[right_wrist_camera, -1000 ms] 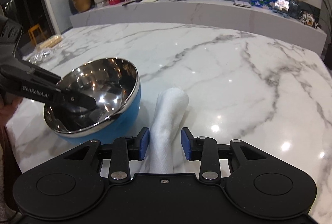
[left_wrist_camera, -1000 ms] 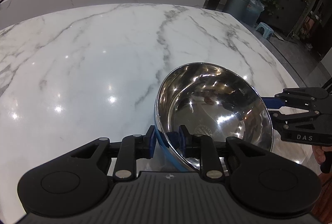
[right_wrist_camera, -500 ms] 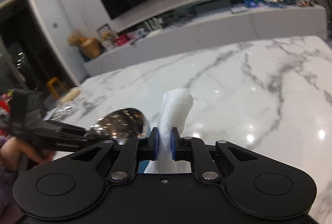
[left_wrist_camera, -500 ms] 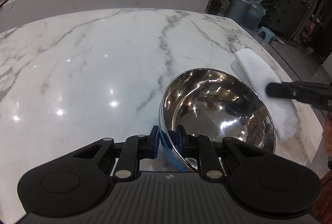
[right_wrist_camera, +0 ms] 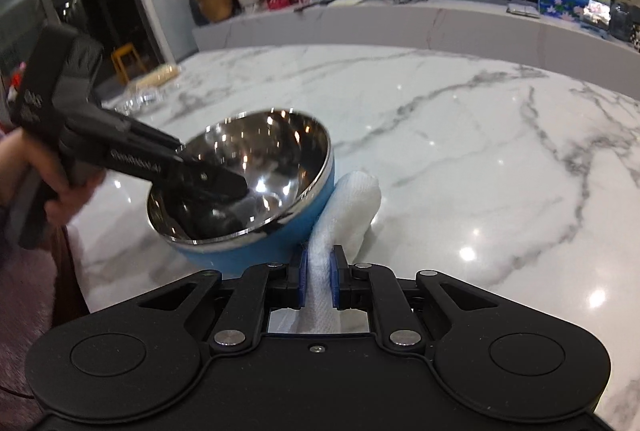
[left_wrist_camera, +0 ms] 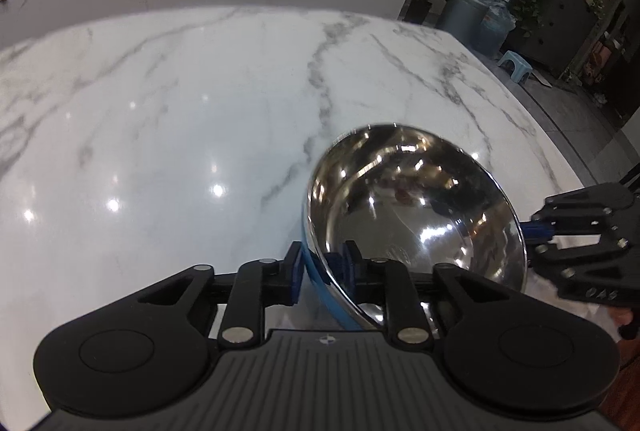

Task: Clean bowl
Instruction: 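Rub the cloth along the bowl's outer wall with the right gripper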

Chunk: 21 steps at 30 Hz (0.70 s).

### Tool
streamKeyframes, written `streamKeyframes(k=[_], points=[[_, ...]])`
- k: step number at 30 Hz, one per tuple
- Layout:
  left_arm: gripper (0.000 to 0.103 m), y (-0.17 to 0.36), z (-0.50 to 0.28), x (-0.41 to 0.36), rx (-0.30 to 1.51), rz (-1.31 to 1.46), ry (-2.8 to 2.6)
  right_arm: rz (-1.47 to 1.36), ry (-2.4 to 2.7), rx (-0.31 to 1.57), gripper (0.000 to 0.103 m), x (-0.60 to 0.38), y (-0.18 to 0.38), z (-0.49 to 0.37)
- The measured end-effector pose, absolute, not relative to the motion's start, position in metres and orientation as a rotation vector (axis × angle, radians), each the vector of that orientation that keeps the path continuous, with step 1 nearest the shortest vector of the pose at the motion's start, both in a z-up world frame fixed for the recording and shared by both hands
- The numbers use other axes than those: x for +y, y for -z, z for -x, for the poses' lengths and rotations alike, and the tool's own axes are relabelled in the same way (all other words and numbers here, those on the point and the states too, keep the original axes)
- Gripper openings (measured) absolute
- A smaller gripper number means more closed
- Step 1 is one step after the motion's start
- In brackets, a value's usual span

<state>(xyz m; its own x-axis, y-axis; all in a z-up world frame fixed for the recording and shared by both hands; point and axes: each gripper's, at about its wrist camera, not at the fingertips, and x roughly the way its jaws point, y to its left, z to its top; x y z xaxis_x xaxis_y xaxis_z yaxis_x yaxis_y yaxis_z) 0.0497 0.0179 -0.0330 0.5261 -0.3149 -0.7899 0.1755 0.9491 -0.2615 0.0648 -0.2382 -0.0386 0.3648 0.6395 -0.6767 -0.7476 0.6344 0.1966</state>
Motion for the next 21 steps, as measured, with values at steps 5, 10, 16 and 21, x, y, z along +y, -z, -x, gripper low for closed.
streamKeyframes(k=[5,10,16,21], points=[[0.031,0.035,-0.048,0.017,1.0,0.173,0.294,0.182,-0.908,0.798,0.011,-0.233,0.041,-0.06],[0.023,0.034,-0.049,0.022,0.986,0.183,0.284,0.193,-0.91,0.796,0.011,-0.233,0.041,-0.059],[0.013,0.031,-0.054,0.031,0.947,0.198,0.237,0.171,-0.892,0.748,0.011,-0.243,0.033,-0.058],[0.013,0.03,-0.059,0.033,0.931,0.196,0.214,0.113,-0.897,0.685,0.011,-0.256,0.024,-0.056]])
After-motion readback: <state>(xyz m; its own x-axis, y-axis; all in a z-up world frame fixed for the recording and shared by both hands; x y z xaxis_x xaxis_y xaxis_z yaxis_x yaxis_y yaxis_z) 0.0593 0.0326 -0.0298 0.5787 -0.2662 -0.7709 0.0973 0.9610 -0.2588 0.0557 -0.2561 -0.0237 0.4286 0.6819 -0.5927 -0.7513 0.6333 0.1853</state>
